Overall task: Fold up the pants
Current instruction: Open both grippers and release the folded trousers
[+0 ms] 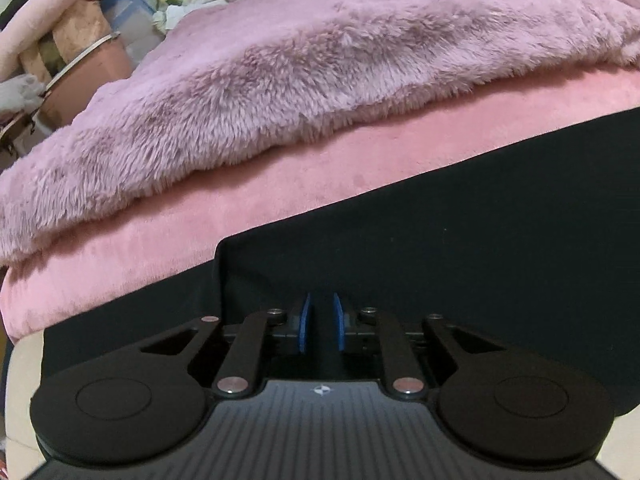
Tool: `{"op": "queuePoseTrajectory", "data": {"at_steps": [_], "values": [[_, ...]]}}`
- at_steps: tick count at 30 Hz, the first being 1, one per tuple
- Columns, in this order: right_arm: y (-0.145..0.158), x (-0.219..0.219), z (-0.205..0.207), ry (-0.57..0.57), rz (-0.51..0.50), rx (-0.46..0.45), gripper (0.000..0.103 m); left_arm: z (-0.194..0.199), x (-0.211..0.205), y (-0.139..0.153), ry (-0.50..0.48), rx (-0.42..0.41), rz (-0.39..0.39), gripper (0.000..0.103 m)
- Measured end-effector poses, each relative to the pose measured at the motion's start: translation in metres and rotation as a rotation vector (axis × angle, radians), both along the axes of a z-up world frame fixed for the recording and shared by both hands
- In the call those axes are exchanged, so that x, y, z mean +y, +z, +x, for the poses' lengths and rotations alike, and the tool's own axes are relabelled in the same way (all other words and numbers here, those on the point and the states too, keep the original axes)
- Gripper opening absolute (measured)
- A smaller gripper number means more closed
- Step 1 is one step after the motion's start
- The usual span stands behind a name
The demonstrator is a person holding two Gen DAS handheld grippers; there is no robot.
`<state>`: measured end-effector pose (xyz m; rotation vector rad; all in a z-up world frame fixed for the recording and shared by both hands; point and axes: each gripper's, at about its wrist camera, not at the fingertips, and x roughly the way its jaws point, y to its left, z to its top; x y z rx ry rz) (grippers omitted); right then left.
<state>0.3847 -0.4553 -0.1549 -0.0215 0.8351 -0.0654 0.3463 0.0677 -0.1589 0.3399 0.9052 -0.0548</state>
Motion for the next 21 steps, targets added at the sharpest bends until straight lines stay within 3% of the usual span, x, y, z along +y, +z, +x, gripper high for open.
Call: {"op": "queuePoseTrajectory", "data": {"at_steps": [2, 5, 11, 16, 21], "values": [[-0.008, -0.005, 0.011, -0.026, -0.015, 0.019, 0.023, 0.001, 0.003, 0.000, 0.010, 0.007, -0.016, 0.017], [-0.015, -0.009, 0.016, -0.035, -0.044, 0.021, 0.033, 0.003, 0.004, -0.001, 0.020, 0.011, -0.028, 0.017], [0.002, -0.015, 0.004, -0.091, 0.009, 0.006, 0.032, -0.004, 0.001, 0.009, 0.018, -0.015, -0.022, 0.018], [0.036, -0.019, -0.057, -0.193, 0.121, -0.065, 0.039, -0.032, -0.001, 0.032, 0.013, -0.065, -0.097, 0.018], [0.041, -0.037, -0.131, -0.383, 0.362, -0.104, 0.040, -0.063, -0.011, 0.040, 0.016, -0.074, -0.137, 0.018]]}}
